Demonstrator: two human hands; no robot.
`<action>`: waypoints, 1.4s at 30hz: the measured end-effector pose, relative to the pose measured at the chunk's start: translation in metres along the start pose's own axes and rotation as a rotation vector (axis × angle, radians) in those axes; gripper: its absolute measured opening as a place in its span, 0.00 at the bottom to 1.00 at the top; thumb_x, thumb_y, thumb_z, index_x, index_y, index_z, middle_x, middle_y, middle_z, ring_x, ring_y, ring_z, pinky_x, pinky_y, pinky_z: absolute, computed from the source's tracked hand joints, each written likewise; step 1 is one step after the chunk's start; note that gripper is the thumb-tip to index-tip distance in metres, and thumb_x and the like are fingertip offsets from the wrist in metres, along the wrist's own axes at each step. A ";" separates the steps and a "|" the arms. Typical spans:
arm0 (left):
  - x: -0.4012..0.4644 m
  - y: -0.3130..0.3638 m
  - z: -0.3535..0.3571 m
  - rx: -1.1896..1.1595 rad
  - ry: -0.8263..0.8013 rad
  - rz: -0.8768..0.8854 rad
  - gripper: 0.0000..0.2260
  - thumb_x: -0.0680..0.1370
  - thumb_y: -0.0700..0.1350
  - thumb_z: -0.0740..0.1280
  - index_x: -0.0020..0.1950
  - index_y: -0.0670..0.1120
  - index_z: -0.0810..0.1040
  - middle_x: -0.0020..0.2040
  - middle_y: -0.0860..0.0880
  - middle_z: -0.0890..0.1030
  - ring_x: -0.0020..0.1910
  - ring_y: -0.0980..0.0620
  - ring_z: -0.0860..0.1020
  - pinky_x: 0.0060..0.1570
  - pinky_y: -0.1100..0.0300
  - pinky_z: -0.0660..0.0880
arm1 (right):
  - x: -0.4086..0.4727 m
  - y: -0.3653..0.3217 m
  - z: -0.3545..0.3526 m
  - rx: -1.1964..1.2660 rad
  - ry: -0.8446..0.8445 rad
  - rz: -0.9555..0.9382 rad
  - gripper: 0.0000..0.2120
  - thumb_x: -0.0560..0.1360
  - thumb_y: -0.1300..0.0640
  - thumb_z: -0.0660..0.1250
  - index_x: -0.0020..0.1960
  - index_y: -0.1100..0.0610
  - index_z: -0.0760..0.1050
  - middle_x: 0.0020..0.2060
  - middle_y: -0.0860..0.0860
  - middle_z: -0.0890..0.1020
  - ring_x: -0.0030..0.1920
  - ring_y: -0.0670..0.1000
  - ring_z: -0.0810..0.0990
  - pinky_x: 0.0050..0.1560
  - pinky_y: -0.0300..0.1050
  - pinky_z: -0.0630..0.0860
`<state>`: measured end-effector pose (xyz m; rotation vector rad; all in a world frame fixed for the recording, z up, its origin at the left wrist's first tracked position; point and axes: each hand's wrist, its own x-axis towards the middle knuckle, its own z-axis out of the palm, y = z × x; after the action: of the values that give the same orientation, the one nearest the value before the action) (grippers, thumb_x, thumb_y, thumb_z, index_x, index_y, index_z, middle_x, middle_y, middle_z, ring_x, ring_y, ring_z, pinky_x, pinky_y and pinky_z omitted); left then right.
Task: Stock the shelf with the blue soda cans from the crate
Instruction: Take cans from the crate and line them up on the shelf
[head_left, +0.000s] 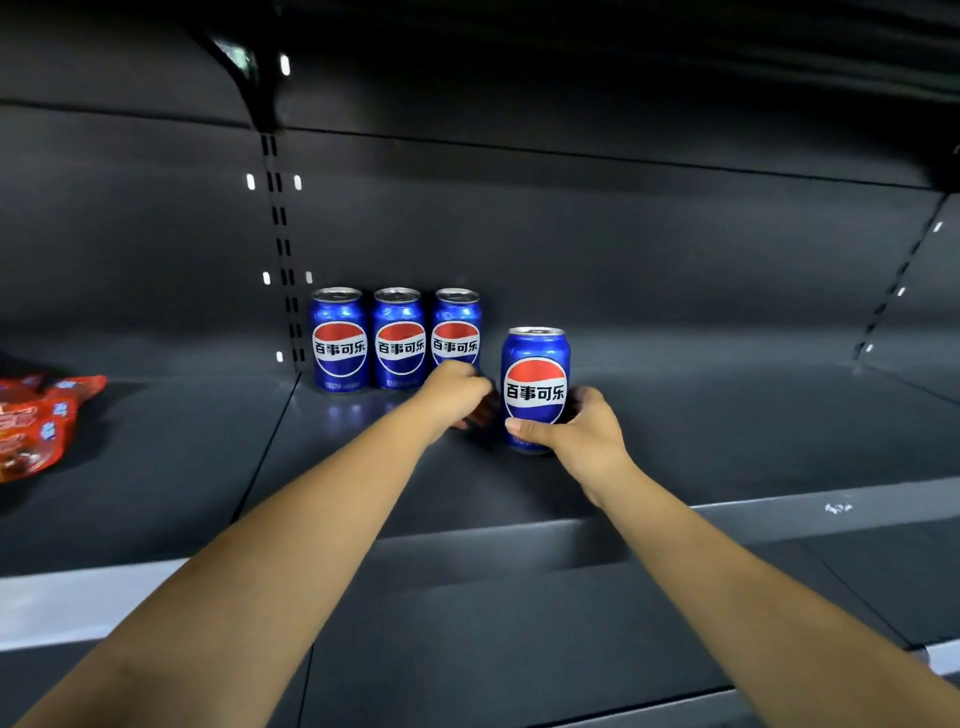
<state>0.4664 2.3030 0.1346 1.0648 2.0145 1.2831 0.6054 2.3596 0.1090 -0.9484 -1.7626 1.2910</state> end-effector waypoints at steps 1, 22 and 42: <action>0.003 0.000 0.002 -0.004 0.001 0.006 0.10 0.77 0.37 0.58 0.37 0.46 0.73 0.32 0.48 0.77 0.31 0.52 0.76 0.36 0.61 0.70 | 0.003 0.000 0.001 -0.012 0.014 -0.004 0.31 0.61 0.60 0.81 0.56 0.56 0.66 0.49 0.50 0.78 0.50 0.51 0.78 0.51 0.43 0.76; 0.030 -0.029 0.018 0.102 0.127 0.104 0.08 0.76 0.41 0.61 0.38 0.49 0.75 0.30 0.52 0.78 0.36 0.51 0.78 0.47 0.53 0.76 | 0.084 0.011 0.025 -0.594 -0.034 0.072 0.33 0.69 0.41 0.71 0.67 0.55 0.66 0.64 0.53 0.75 0.68 0.55 0.69 0.71 0.55 0.60; 0.045 -0.031 0.012 0.030 0.044 0.117 0.13 0.78 0.43 0.63 0.62 0.45 0.70 0.29 0.50 0.77 0.29 0.54 0.76 0.34 0.62 0.71 | 0.079 0.011 0.033 -0.641 0.156 -0.200 0.22 0.73 0.42 0.68 0.30 0.53 0.62 0.37 0.47 0.69 0.52 0.54 0.71 0.52 0.50 0.68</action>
<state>0.4401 2.3384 0.1012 1.1934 2.0358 1.3496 0.5417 2.4179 0.1022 -1.1365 -2.1217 0.5038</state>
